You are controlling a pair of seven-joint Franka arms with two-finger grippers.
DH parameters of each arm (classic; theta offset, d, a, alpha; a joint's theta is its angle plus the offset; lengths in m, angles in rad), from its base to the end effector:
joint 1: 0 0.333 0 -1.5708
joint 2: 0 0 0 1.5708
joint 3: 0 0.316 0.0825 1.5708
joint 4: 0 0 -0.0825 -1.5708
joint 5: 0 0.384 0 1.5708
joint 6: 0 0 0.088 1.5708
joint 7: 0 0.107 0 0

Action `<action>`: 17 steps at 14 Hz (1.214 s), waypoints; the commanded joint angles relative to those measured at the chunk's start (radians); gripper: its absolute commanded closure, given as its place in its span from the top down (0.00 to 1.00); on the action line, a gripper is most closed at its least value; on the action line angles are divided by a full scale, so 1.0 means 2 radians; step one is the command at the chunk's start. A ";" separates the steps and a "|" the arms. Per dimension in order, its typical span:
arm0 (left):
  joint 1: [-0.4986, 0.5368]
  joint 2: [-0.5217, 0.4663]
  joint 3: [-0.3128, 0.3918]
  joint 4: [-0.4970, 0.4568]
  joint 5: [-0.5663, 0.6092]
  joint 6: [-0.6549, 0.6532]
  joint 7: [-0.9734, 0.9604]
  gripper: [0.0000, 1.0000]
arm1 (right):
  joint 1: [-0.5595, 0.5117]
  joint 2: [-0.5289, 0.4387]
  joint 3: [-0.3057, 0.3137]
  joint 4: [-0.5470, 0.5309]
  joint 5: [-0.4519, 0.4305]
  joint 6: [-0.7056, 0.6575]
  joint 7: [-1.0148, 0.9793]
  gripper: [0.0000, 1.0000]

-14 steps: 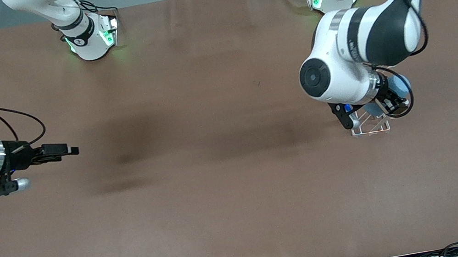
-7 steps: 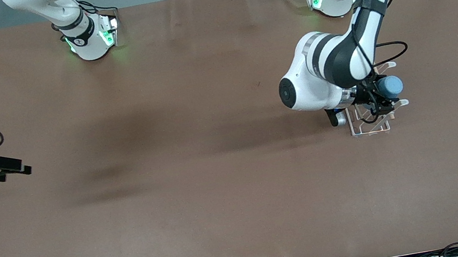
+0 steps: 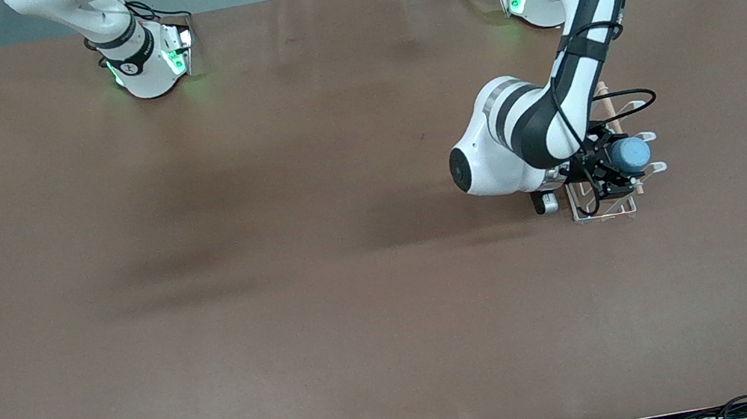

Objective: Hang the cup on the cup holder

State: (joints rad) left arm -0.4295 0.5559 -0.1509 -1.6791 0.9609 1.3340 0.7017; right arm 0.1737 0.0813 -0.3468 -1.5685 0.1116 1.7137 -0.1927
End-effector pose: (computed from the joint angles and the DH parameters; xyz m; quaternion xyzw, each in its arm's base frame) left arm 0.5561 -0.2305 0.2877 -0.5939 0.5715 0.4091 0.3915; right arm 0.5849 -0.0837 0.5951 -0.9985 -0.0047 -0.0414 0.0347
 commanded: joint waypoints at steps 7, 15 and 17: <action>0.000 0.021 -0.005 0.004 0.012 0.031 -0.008 0.41 | -0.089 -0.097 0.151 -0.072 -0.049 -0.023 0.081 1.00; 0.002 0.017 -0.012 0.023 -0.012 0.030 -0.046 1.00 | -0.114 -0.093 0.167 -0.061 -0.046 -0.033 0.093 1.00; 0.006 0.007 -0.012 0.055 -0.054 0.030 -0.046 1.00 | -0.112 -0.088 0.166 -0.031 -0.048 -0.038 0.092 1.00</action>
State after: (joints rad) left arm -0.4308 0.6020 -0.1660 -1.6223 0.9155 1.3963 0.6066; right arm -0.0358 -0.0830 -0.0370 -1.6664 0.0300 1.6488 -0.0199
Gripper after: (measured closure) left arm 0.000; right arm 0.000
